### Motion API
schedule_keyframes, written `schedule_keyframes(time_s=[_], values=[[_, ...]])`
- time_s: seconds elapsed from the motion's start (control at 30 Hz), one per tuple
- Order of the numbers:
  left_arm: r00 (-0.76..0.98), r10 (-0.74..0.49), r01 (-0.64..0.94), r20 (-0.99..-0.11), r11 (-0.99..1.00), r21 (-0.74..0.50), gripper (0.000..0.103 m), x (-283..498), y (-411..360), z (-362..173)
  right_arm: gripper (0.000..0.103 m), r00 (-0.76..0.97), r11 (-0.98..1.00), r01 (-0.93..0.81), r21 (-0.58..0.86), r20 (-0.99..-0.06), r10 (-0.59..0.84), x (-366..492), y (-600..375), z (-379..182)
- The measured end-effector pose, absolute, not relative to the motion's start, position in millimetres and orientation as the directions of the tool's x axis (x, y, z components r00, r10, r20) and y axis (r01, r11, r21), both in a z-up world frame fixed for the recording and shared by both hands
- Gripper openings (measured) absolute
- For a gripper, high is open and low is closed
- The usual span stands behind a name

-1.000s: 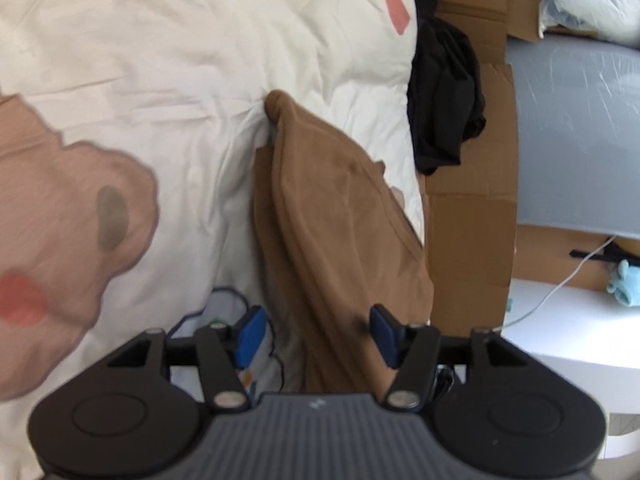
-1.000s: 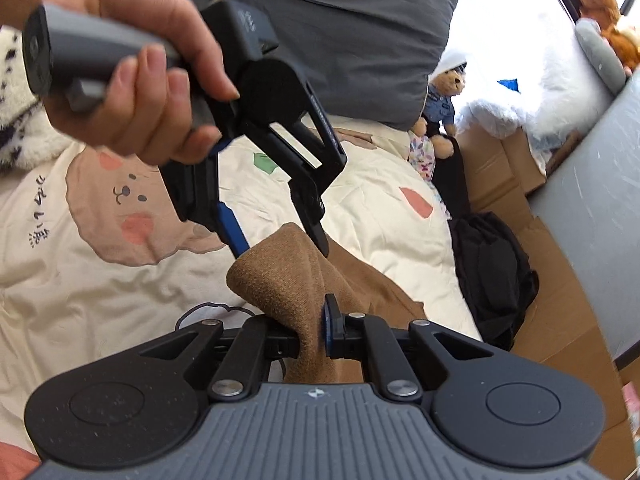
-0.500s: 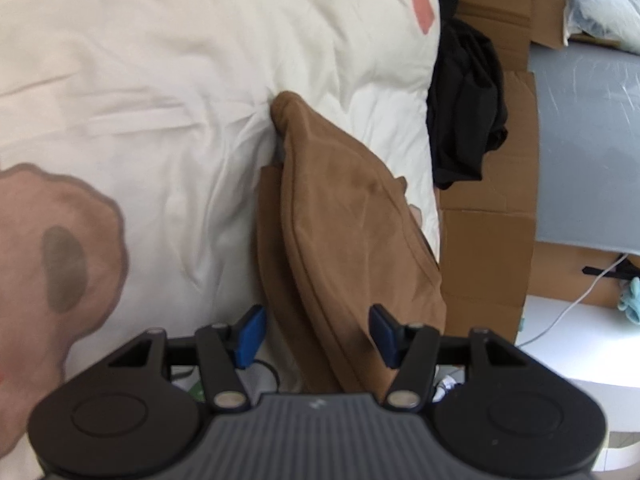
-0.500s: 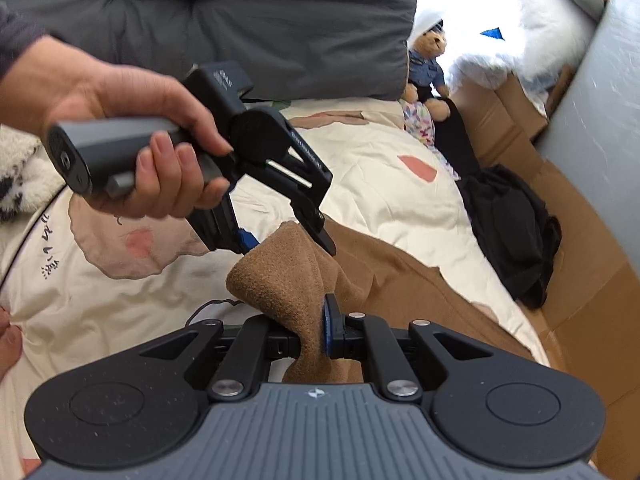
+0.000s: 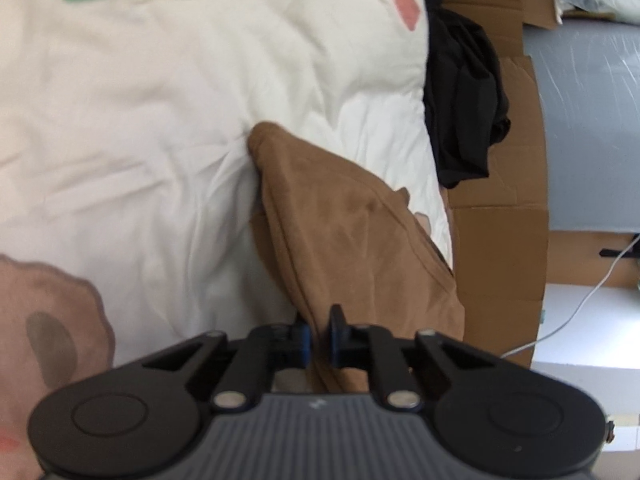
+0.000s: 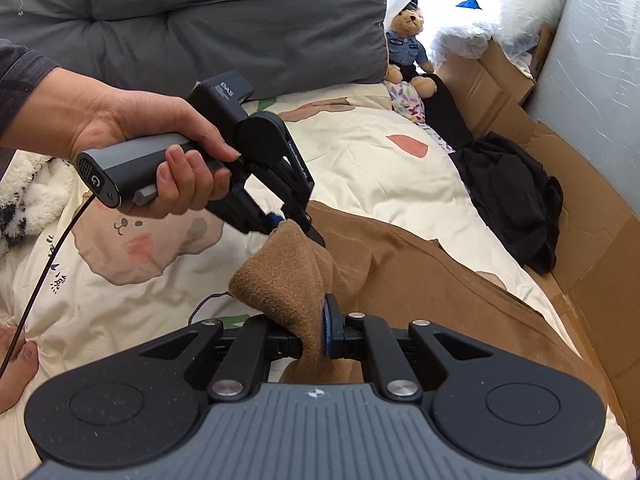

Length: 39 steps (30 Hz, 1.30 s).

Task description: Fold clothes

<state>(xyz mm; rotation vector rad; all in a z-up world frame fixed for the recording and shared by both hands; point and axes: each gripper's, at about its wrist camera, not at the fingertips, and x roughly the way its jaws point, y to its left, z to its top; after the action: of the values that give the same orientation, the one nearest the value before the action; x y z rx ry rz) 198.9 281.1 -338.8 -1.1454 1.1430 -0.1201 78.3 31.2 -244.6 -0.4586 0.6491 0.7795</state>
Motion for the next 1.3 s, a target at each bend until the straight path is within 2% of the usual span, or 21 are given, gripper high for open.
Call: schedule_keyframes(time_s=[0.4,0.7,1.0,1.3], values=[[0.47,-0.569,-0.34,-0.674,0.588,-0.734,0.007,227.6,255.9,-270.6,0.008,0.532,0.662,-0.746,-0.074,-0.665,0.525,78.7,4.3,-230.2],[0.469,-0.537,-0.252,-0.701,0.679,-0.689,0.007,249.2,217.5,-216.1,0.007,0.558,0.692,-0.722,-0.017,-0.605,0.568,80.2,-27.2,-208.6],[0.443,-0.522,-0.184,-0.729,0.743,-0.644,0.007,275.4,169.9,-192.3,0.007,0.578,0.731,-0.681,0.052,-0.575,0.579,86.6,-62.4,-203.1],[0.414,-0.516,-0.132,-0.75,0.781,-0.611,0.007,296.8,116.9,-192.3,0.007,0.601,0.774,-0.619,0.13,-0.557,0.574,93.8,-110.8,-215.5]])
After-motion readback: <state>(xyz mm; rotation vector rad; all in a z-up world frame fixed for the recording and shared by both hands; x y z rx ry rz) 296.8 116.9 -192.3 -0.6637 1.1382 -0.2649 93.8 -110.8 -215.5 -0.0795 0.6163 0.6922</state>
